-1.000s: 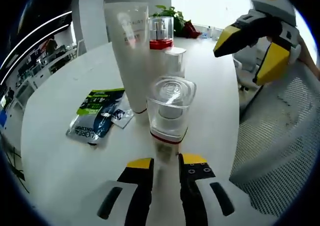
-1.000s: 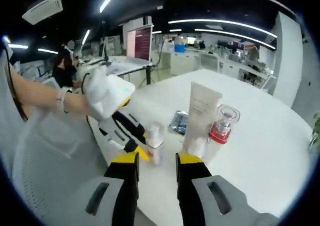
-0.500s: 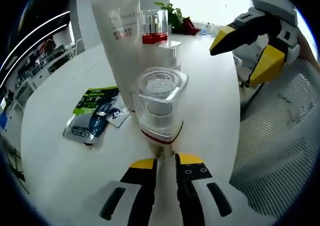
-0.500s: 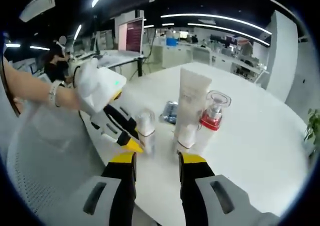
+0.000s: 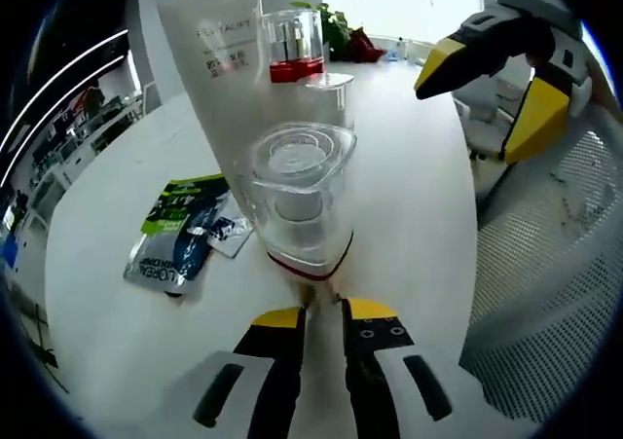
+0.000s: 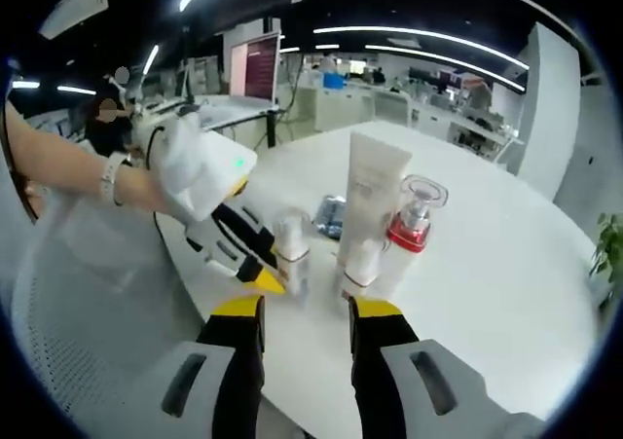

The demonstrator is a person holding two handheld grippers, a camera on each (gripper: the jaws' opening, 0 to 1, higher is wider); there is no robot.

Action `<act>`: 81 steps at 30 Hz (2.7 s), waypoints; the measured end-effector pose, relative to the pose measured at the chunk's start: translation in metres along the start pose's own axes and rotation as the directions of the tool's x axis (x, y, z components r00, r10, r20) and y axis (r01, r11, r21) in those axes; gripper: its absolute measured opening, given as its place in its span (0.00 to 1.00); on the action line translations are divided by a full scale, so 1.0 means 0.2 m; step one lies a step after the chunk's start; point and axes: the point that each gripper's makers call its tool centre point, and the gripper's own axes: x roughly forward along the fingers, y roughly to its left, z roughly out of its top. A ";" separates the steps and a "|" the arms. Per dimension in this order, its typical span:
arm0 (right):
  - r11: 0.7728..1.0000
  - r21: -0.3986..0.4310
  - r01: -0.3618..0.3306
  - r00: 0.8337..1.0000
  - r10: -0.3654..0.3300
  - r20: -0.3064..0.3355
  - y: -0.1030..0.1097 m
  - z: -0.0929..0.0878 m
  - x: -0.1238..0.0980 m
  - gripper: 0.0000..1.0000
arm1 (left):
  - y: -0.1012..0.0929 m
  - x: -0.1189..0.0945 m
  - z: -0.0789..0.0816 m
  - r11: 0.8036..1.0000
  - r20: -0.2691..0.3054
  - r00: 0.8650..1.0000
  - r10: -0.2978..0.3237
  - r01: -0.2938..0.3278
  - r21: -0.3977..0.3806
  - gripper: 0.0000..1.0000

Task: Arrange the skincare products in the storage area until every visible bottle or jar stands upright without overlapping.

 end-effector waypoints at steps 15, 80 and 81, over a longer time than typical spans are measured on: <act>1.000 -0.014 0.013 1.000 -0.013 -0.023 -0.01 -0.02 0.00 0.36 | 0.00 0.08 0.09 1.000 0.014 1.000 -0.001 0.001 -0.002 0.15; 0.996 -0.016 0.091 0.986 -0.092 -0.137 -0.09 -0.14 -0.01 0.30 | -0.17 0.09 0.19 0.995 0.061 0.993 -0.102 0.103 -0.013 0.13; 0.995 -0.026 0.095 0.985 -0.098 -0.142 -0.09 -0.14 -0.01 0.30 | -0.19 0.10 0.20 0.993 0.067 0.991 -0.113 0.114 -0.015 0.13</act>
